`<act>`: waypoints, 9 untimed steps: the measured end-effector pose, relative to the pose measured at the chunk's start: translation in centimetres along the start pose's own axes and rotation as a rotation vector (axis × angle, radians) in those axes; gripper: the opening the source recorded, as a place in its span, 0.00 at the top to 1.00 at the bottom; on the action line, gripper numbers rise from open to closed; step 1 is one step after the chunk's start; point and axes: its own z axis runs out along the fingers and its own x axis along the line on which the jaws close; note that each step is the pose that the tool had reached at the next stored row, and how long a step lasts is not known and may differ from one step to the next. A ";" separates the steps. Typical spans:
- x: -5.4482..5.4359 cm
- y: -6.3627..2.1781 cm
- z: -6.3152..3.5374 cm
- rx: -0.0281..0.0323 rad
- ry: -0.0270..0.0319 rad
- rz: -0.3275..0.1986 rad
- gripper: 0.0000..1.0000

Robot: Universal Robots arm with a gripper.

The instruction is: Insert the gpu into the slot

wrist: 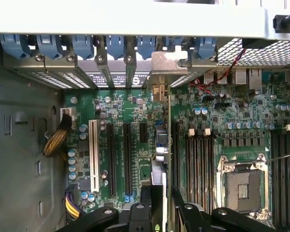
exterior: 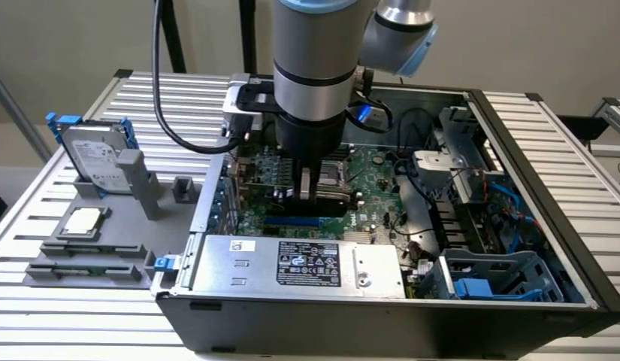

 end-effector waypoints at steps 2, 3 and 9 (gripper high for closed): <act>-0.1 0.04 0.09 -0.0005 0.0026 0.000 0.74; -0.1 0.05 0.15 -0.0006 0.0040 0.000 0.74; -0.1 0.06 0.45 -0.0040 0.0104 0.000 0.74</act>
